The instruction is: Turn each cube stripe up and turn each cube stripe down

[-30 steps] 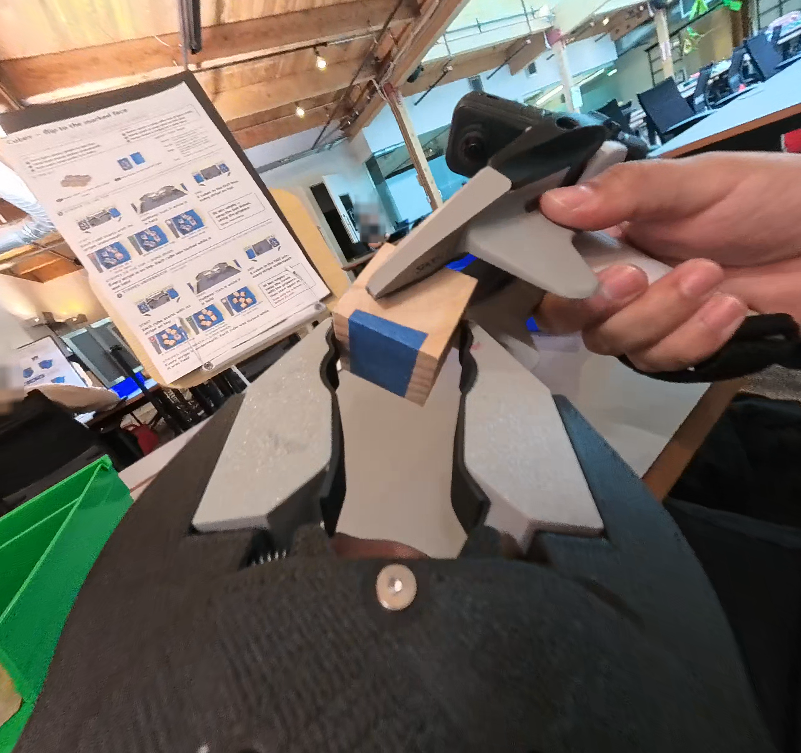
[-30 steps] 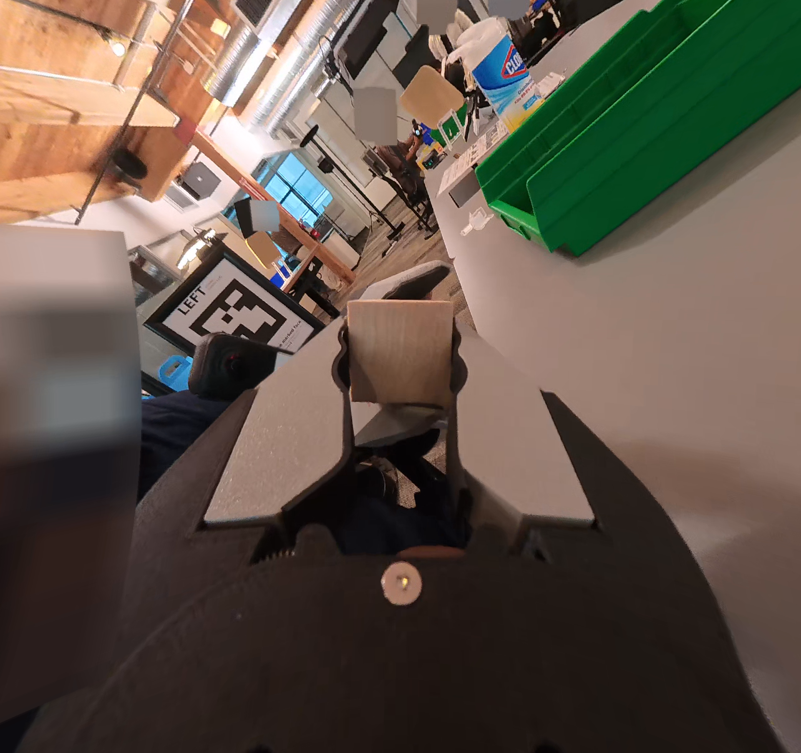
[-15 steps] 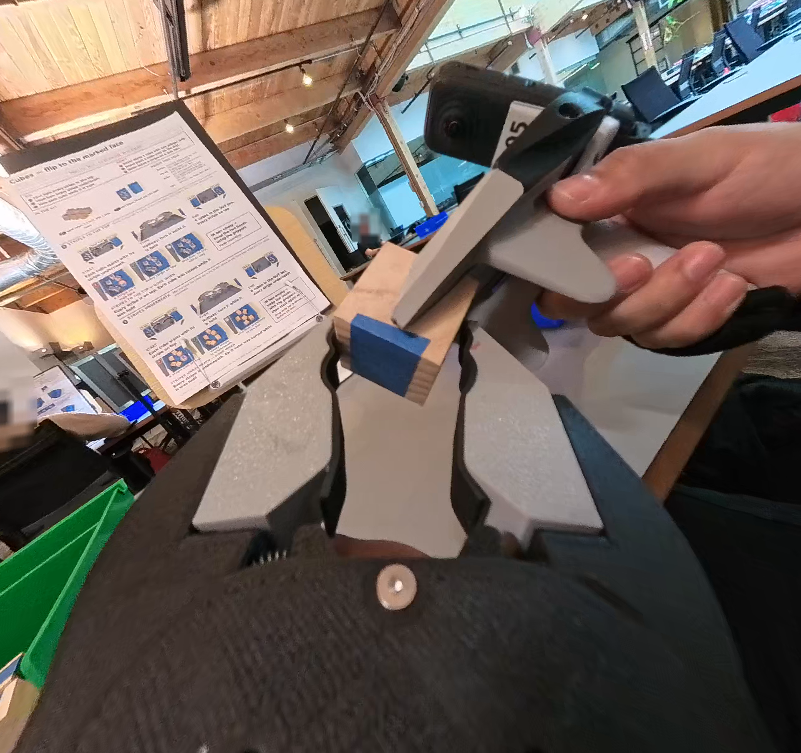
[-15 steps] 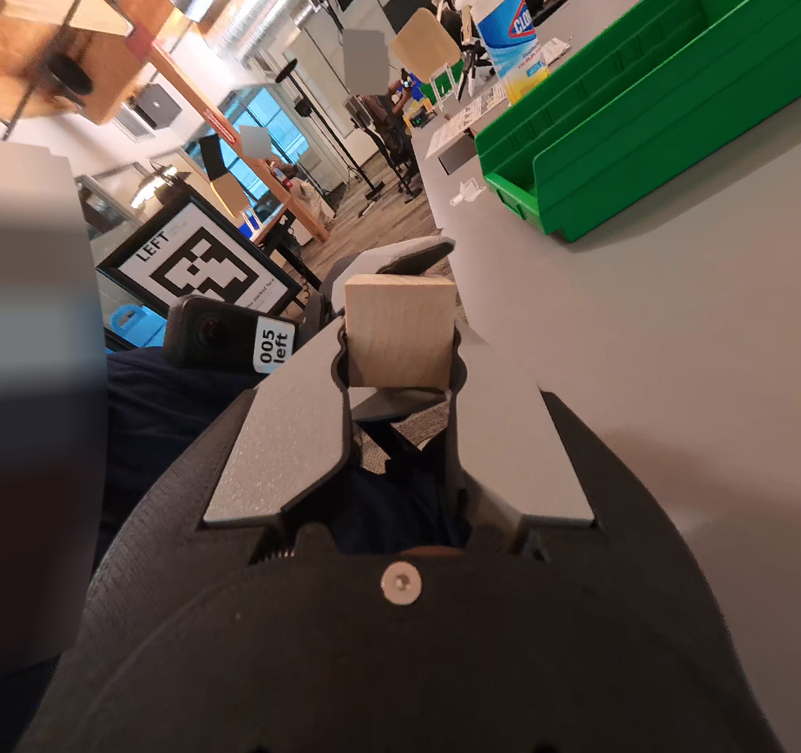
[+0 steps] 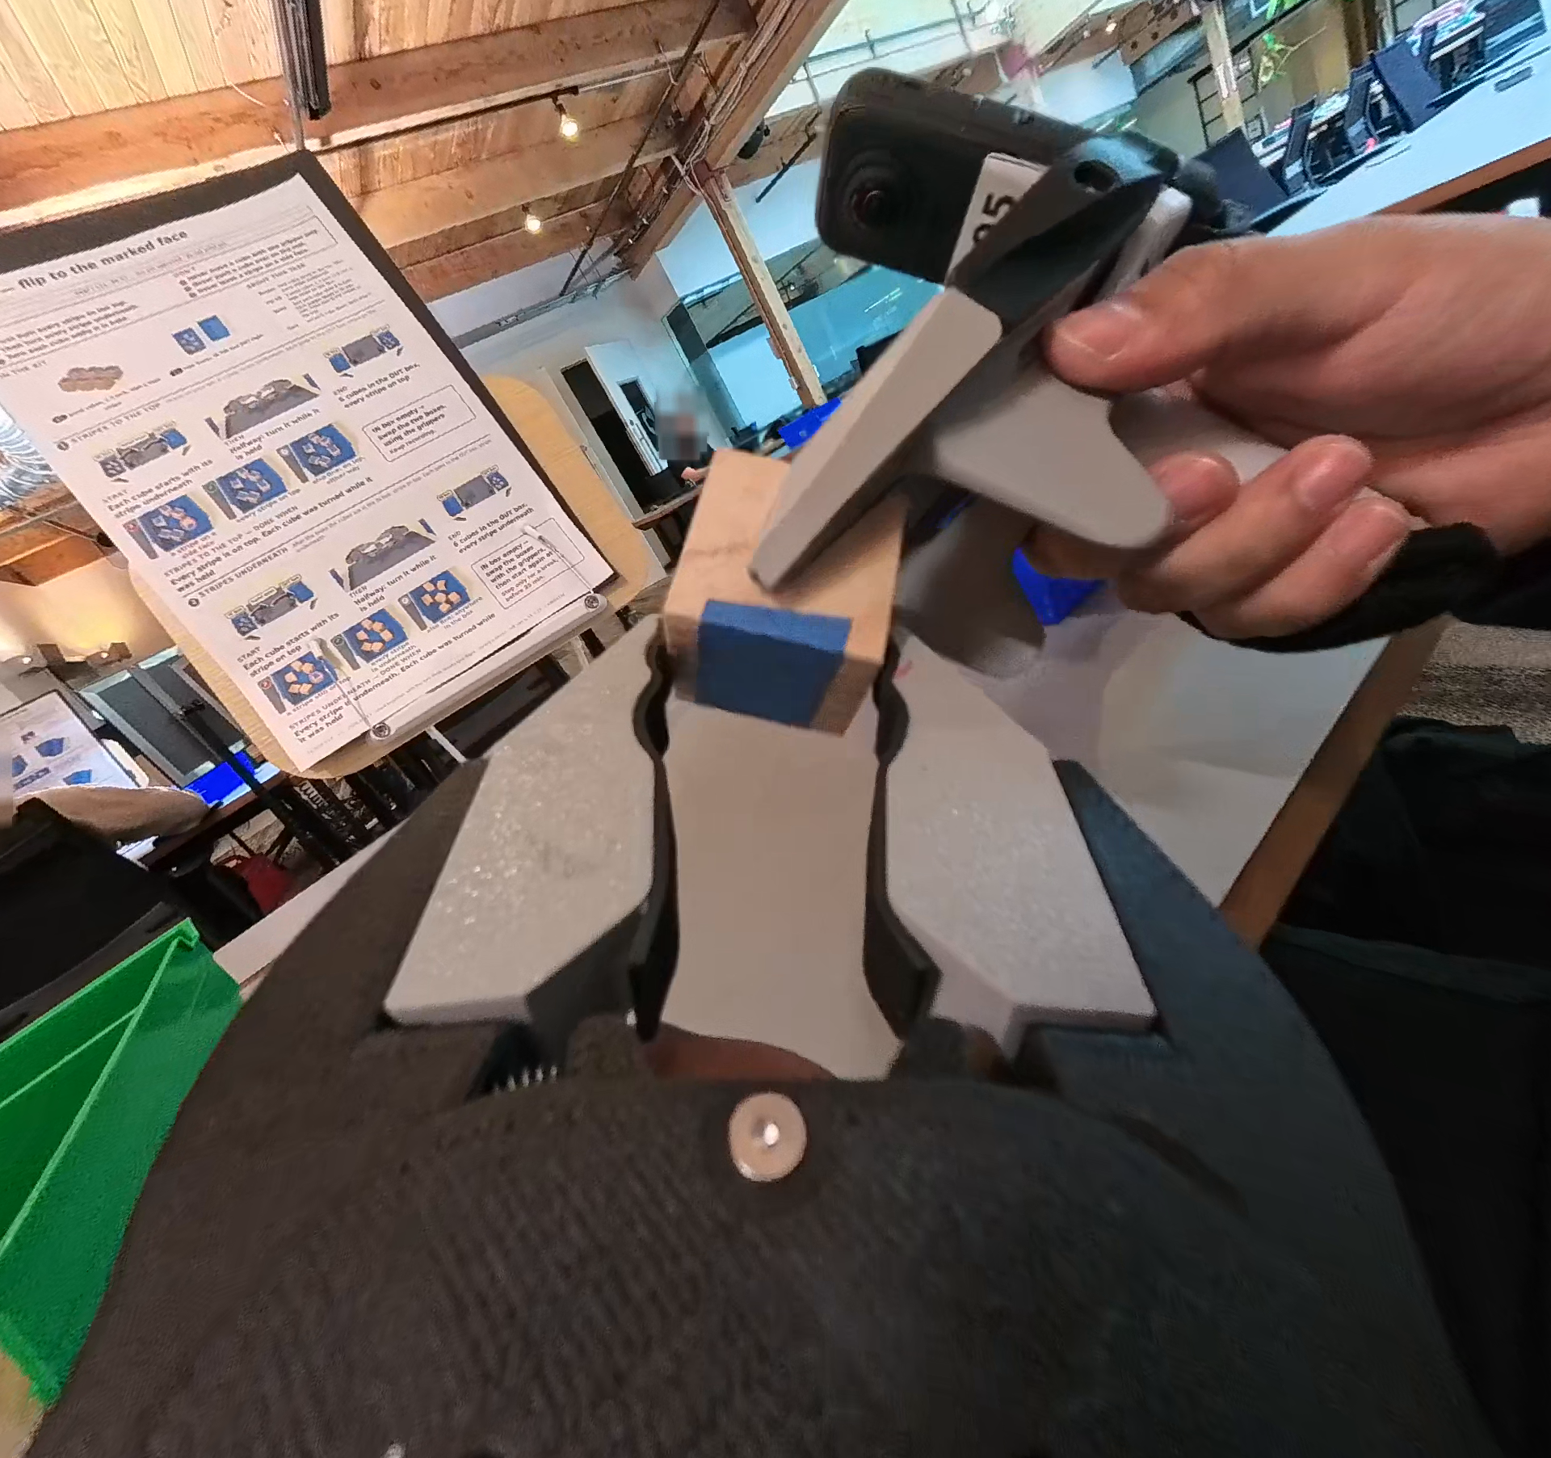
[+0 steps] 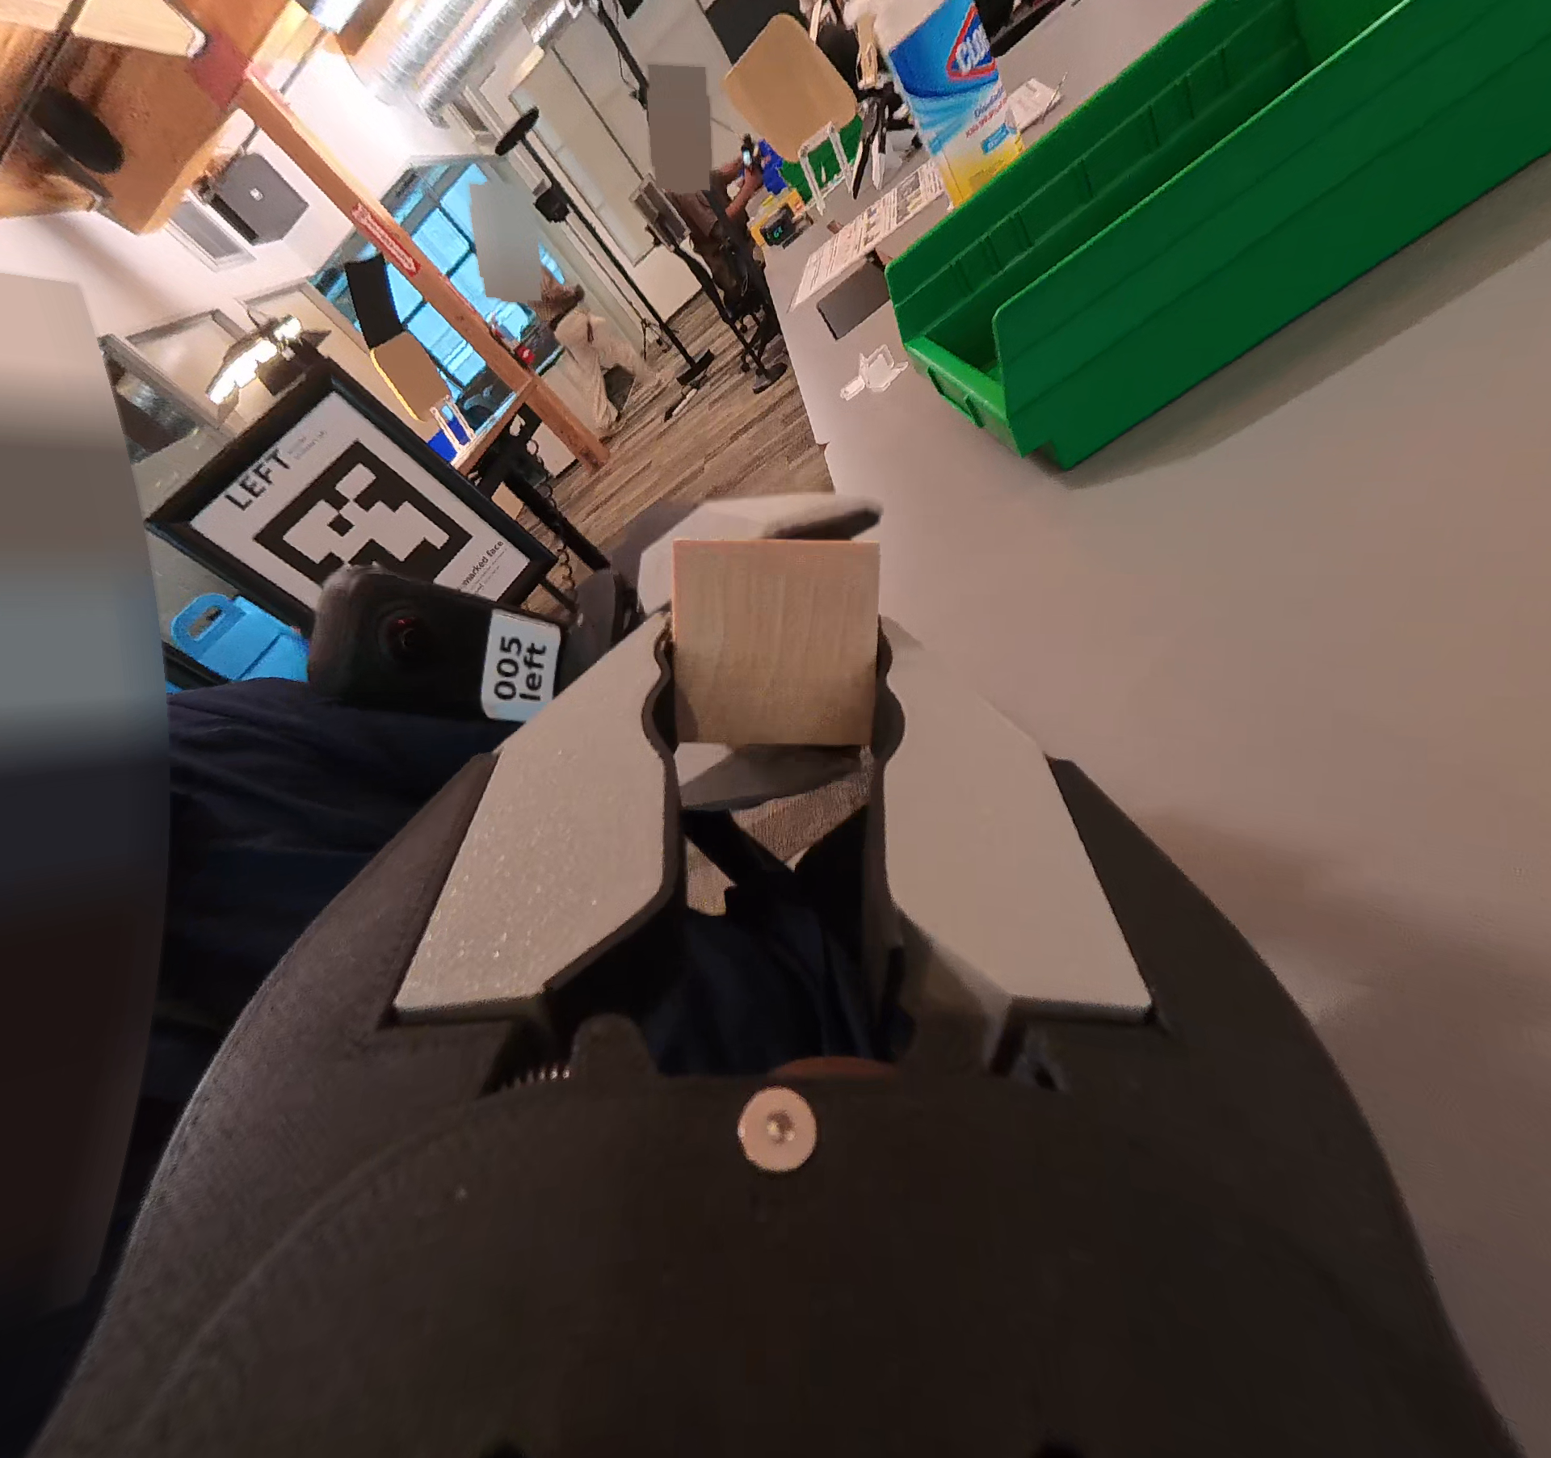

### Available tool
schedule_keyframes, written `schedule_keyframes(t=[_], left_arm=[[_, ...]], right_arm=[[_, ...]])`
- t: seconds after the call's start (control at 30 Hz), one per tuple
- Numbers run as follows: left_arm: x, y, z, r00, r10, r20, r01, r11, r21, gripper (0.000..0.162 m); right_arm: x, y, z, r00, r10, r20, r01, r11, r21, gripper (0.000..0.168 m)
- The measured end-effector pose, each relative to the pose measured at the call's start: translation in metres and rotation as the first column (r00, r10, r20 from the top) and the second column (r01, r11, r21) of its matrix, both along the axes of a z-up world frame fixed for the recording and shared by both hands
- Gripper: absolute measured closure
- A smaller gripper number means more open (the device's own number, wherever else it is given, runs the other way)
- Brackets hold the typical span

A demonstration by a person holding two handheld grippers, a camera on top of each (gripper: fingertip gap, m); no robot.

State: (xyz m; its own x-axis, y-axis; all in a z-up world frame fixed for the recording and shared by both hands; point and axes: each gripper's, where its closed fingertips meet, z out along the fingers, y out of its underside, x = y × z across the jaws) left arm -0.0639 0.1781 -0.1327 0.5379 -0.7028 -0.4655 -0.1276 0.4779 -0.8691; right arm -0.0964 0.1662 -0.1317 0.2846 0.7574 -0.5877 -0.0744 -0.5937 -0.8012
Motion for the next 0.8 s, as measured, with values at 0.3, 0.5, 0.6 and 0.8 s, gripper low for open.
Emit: schedule_keyframes(t=[0.3, 0.5, 0.6, 0.8], left_arm=[[0.005, -0.003, -0.009, 0.998, -0.033, -0.062, 0.032, 0.999, -0.018, 0.108], [0.011, -0.005, -0.015, 0.995, -0.043, -0.089, 0.041, 0.999, -0.023, 0.109], [0.011, -0.005, -0.014, 0.995, -0.034, -0.096, 0.033, 0.999, -0.007, 0.108], [0.009, 0.0, -0.018, 0.995, -0.027, -0.096, 0.023, 0.999, -0.038, 0.109]], right_arm=[[0.178, 0.073, 0.019, 0.744, -0.66, 0.1, 0.629, 0.744, 0.225, 0.126], [0.337, 0.095, -0.046, 0.239, -0.892, 0.384, 0.855, 0.381, 0.351, 0.125], [0.364, 0.099, -0.065, 0.147, -0.872, 0.468, 0.865, 0.343, 0.367, 0.125], [0.395, 0.121, -0.103, 0.06, -0.758, 0.65, 0.864, 0.365, 0.346, 0.125]])
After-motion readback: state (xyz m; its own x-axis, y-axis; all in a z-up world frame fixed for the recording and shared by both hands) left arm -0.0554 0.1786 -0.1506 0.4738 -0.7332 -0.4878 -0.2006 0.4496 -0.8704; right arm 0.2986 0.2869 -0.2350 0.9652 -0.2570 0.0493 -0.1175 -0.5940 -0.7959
